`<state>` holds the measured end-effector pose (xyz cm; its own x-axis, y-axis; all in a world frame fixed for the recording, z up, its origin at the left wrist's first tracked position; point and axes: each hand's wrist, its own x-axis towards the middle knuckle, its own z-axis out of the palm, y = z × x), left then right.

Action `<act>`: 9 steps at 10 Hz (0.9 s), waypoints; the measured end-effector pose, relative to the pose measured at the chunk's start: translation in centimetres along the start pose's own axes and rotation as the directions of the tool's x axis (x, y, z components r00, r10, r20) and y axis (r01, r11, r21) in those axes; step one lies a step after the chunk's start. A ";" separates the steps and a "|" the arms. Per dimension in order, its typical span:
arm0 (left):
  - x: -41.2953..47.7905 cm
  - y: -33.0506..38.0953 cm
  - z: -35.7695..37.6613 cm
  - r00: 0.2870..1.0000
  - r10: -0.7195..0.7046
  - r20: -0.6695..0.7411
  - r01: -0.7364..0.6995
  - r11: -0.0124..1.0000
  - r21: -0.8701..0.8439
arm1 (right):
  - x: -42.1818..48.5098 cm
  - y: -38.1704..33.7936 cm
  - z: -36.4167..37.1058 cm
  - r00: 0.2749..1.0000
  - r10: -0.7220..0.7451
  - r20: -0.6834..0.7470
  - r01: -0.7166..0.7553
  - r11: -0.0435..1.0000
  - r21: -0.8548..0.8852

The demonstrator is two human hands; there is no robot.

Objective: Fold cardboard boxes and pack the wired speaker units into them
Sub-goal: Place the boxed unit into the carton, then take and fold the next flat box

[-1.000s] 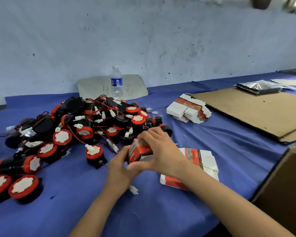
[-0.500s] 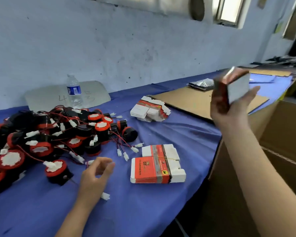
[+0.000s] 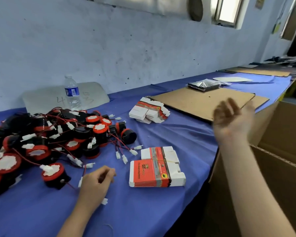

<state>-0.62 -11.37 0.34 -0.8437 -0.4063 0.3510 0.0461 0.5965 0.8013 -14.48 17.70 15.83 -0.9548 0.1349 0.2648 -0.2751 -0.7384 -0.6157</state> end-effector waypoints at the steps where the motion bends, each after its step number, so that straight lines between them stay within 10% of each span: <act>1: -0.3 0.7 0.3 0.996 0.090 0.014 -0.091 0.993 0.072 | -2.6 4.7 0.1 0.772 0.300 0.560 0.376 0.496 -0.783; 2: -0.4 1.3 0.5 0.977 0.203 0.072 -0.209 0.973 0.096 | -4.6 9.4 -1.7 0.464 0.802 0.376 0.673 -0.043 -0.738; 5: -1.7 2.0 2.1 0.917 0.192 0.351 -0.262 0.951 0.164 | -3.5 9.8 1.1 0.367 0.884 0.289 0.840 -0.181 -0.512; 7: -1.8 2.3 2.0 0.934 0.322 0.156 -0.350 0.913 0.208 | -2.3 9.1 2.0 0.287 0.927 0.241 0.812 -0.102 -0.574; 9: -1.5 3.6 3.1 0.765 0.611 0.203 -0.641 0.695 0.325 | -2.5 8.6 3.8 0.575 0.653 0.494 0.759 -0.199 -0.620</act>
<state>-0.79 -6.46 1.22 -0.7261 0.1943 0.6596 0.3993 0.9001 0.1744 -14.06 8.52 12.65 -0.6726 -0.7307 0.1167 -0.7396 0.6590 -0.1366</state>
